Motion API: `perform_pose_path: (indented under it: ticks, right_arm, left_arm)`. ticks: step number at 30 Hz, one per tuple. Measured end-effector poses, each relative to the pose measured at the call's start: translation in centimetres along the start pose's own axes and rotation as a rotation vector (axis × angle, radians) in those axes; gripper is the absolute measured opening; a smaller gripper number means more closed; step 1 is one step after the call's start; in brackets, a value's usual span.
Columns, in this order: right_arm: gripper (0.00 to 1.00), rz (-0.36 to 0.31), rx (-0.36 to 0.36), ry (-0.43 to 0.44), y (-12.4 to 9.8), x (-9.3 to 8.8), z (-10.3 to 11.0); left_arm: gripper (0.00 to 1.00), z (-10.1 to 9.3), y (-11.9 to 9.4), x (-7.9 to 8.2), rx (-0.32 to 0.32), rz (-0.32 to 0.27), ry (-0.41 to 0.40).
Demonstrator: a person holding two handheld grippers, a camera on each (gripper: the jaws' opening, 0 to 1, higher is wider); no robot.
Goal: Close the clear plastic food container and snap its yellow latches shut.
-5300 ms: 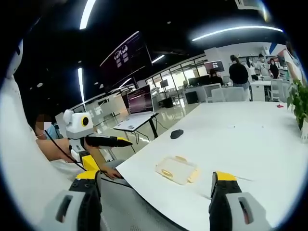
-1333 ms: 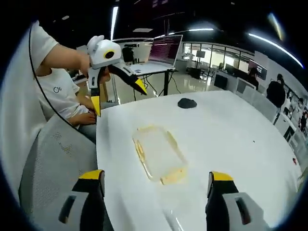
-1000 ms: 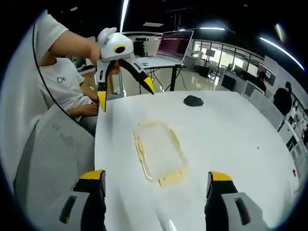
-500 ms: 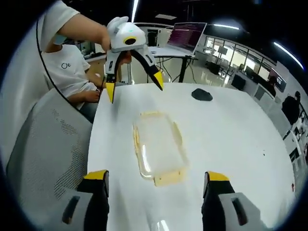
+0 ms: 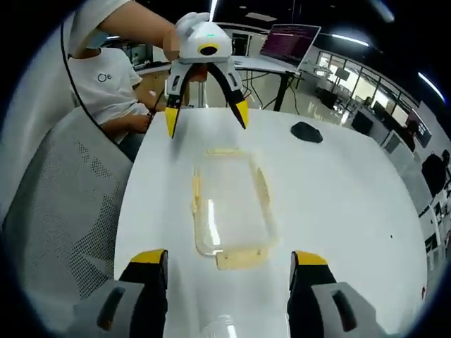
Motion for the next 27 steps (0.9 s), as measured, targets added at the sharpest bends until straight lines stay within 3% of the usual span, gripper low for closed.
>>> perform_pose_path:
  ticks: [11, 27]
  right_arm:
    - [0.57, 0.039, 0.044, -0.031, 1.0, -0.7, -0.5]
    - [0.51, 0.072, 0.071, -0.039, 2.1, -1.2, -1.3]
  left_arm:
    - [0.70, 0.6, 1.4, -0.7, -0.024, 0.037, 0.030]
    - [0.63, 0.9, 2.7, -1.9, -0.068, 0.104, 0.088]
Point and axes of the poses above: the point that each gripper's makers call its tool centre point, and the gripper's own axes: y roughly forward along the fingers, z roughly to its left, x roughly out of its top, the point moved 3 cm from there along -y, roughly backward along the fingers
